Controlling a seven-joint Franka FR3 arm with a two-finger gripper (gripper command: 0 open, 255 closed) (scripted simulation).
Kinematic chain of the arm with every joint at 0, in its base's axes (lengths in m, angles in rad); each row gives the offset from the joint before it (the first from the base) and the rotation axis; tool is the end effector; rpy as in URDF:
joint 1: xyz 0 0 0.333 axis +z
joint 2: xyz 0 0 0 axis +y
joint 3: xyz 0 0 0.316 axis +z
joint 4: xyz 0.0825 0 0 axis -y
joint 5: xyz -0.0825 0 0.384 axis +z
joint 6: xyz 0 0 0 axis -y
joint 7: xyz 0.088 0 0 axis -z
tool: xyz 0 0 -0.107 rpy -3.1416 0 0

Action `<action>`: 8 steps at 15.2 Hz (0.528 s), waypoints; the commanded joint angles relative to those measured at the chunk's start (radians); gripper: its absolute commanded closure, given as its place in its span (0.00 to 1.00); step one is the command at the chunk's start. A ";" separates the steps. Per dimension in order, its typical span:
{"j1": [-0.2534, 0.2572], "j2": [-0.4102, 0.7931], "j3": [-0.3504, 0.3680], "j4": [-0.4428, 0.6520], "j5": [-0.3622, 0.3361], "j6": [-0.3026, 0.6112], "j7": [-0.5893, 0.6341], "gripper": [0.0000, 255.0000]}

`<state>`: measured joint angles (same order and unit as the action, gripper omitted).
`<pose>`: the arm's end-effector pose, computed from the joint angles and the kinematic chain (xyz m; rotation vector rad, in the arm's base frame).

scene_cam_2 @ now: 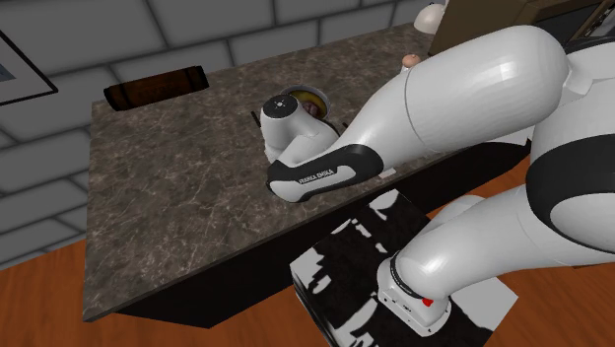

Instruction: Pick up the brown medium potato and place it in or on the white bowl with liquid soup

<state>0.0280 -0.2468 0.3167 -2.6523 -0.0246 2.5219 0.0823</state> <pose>0.3981 0.1388 0.3293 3.0389 0.4231 0.1852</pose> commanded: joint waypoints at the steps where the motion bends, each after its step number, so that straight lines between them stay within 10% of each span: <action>1: 0.000 0.000 0.000 0.000 0.000 0.000 0.000 1.00; 8: 0.015 -0.077 -0.017 0.039 0.031 -0.113 -0.031 1.00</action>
<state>0.0413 -0.3136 0.3028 -2.6192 0.0029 2.4249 0.0564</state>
